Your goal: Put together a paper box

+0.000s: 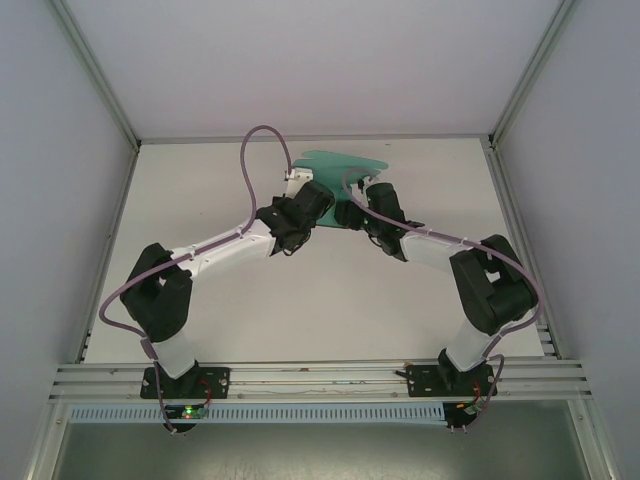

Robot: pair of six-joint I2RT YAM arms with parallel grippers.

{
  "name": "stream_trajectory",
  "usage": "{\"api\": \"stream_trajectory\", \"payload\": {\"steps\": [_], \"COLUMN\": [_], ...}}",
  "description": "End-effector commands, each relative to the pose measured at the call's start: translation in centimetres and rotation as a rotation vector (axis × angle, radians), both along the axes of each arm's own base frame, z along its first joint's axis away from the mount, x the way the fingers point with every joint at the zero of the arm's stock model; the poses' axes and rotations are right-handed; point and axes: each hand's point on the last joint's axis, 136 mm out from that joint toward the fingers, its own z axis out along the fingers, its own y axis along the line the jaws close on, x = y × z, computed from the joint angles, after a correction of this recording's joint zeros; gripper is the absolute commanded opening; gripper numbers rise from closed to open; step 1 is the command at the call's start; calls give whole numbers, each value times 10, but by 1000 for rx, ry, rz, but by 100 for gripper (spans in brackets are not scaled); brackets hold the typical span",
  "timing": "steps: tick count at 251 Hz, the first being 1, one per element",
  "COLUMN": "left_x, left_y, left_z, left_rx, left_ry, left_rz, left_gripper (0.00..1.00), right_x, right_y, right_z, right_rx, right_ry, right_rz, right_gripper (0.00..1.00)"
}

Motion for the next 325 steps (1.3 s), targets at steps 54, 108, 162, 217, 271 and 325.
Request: {"api": "stream_trajectory", "payload": {"steps": [54, 108, 162, 217, 271, 325], "left_x": [-4, -5, -4, -3, -1, -1], "left_y": [5, 5, 2, 2, 2, -8], "left_z": [12, 15, 13, 14, 18, 17], "left_rx": [4, -2, -7, -7, 2, -17], "left_ry": [-20, -28, -20, -27, -35, -24], "left_rz": [22, 17, 8, 10, 5, -44], "left_gripper": [0, 0, 0, 0, 0, 0], "right_x": [-18, -23, -16, -11, -9, -6], "right_y": [-17, -31, -6, 9, -23, -37], "right_z": [48, 20, 13, 0, -22, -27], "right_rx": [80, 73, 129, 163, 6, -161], "right_ry": [-93, 25, 53, 93, 150, 145], "right_rz": [-37, -62, 33, 58, -98, -178], "right_gripper": [78, 65, 62, 41, 4, 0]}}
